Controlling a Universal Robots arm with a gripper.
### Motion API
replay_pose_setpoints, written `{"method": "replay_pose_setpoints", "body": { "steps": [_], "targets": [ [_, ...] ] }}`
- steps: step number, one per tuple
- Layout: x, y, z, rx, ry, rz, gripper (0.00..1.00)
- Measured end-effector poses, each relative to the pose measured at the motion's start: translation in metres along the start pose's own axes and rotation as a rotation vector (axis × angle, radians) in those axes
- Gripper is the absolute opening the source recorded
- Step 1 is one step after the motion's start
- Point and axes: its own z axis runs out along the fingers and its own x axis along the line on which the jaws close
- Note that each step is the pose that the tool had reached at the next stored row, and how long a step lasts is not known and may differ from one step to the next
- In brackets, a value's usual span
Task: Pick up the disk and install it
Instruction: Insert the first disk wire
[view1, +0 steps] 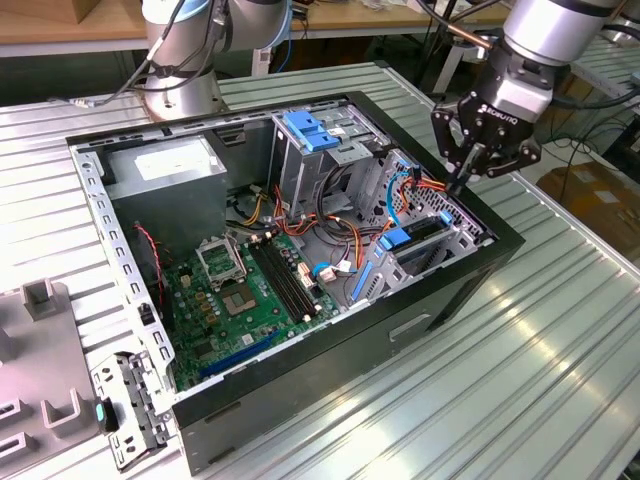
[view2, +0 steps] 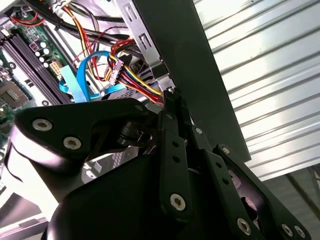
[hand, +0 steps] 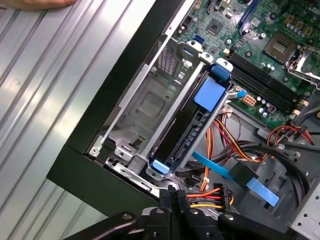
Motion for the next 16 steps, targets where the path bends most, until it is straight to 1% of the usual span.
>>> {"method": "replay_pose_setpoints", "body": {
  "steps": [7,9,10,16],
  "targets": [
    [-0.0004,0.0007,0.0003,-0.0002,0.0009,0.082,0.16],
    [-0.0006,0.001,0.0004,-0.0003,0.0013,0.119,0.16],
    [-0.0007,0.0012,0.0005,-0.0003,0.0014,0.127,0.16],
    [-0.0031,0.0049,0.0012,-0.0005,0.0021,0.196,0.16]
  ]
}}
